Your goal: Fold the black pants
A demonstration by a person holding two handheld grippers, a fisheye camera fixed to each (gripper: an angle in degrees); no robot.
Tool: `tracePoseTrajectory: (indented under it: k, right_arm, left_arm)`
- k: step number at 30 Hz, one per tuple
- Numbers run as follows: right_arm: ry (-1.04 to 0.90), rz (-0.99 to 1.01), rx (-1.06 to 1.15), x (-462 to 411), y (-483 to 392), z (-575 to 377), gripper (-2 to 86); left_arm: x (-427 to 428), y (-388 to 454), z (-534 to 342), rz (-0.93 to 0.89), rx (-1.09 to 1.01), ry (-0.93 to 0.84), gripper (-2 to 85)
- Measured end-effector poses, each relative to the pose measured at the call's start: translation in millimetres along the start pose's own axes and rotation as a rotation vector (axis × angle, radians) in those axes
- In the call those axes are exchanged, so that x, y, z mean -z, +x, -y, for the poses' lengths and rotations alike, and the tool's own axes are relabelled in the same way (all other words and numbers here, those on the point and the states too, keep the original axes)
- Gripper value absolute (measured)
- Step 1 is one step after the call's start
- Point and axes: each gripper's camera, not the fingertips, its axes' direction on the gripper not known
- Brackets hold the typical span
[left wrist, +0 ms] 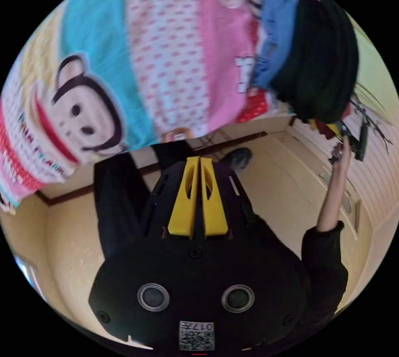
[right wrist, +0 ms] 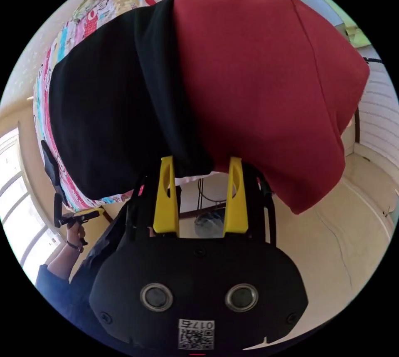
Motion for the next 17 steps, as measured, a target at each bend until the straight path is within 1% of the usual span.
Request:
tracePoseTrajectory:
  k: [1, 3, 4, 5, 6, 7, 8, 9, 11, 12, 14, 15, 17]
  right_arm:
    - [0.057, 0.01, -0.004, -1.7, -3.0, -10.2, 17.5]
    - [0.098, -0.018, 0.004, -7.2, -12.9, -18.8, 17.4]
    - [0.105, -0.057, 0.017, -11.0, -22.4, -21.3, 17.4]
    - [0.104, -0.078, 0.025, -12.5, -27.3, -21.7, 17.4]
    - [0.098, -0.112, 0.036, -14.7, -35.5, -21.1, 17.4]
    - [0.087, -0.121, 0.03, -15.5, -39.4, -19.7, 17.4]
    - [0.082, -0.117, 0.022, -15.5, -39.8, -19.0, 17.4]
    - [0.074, -0.098, 0.007, -15.3, -39.0, -18.3, 17.4]
    - [0.084, -0.07, -0.007, -15.2, -36.6, -20.9, 17.4]
    - [0.11, -0.056, -0.017, -14.8, -35.7, -25.9, 17.2]
    - [0.165, -0.057, -0.027, -13.7, -37.6, -36.8, 16.7]
    - [0.181, -0.078, -0.02, -11.3, -42.8, -43.5, 15.7]
    - [0.114, -0.152, 0.008, -5.3, -57.0, -48.5, 12.9]
  left_arm:
    - [1.0, -21.3, -7.9, 0.055, 0.059, -0.017, -0.9]
    - [14.5, -99.7, -50.2, 0.22, 0.308, -0.071, -0.9]
    - [19.9, -116.9, -63.5, 0.24, 0.374, -0.073, -0.9]
    - [32.0, -146.4, -91.6, 0.233, 0.503, -0.059, -0.9]
    - [43.7, -169.4, -120.0, 0.156, 0.613, -0.014, -0.9]
    - [48.7, -177.8, -132.9, 0.099, 0.654, 0.019, -0.9]
    - [58.1, -190.8, -158.2, -0.041, 0.718, 0.111, -0.9]
    - [65.7, -197.5, -180.1, -0.176, 0.755, 0.218, -0.9]
    - [72.8, -198.1, -202.5, -0.304, 0.776, 0.346, -0.9]
    - [75.1, -195.2, -209.6, -0.335, 0.78, 0.373, -0.9]
    - [79.1, -188.7, -210.6, -0.313, 0.739, 0.357, -0.9]
    - [83.2, -184.4, -210.0, -0.265, 0.703, 0.341, -0.9]
    - [91.1, -180.2, -210.4, -0.169, 0.659, 0.315, -0.9]
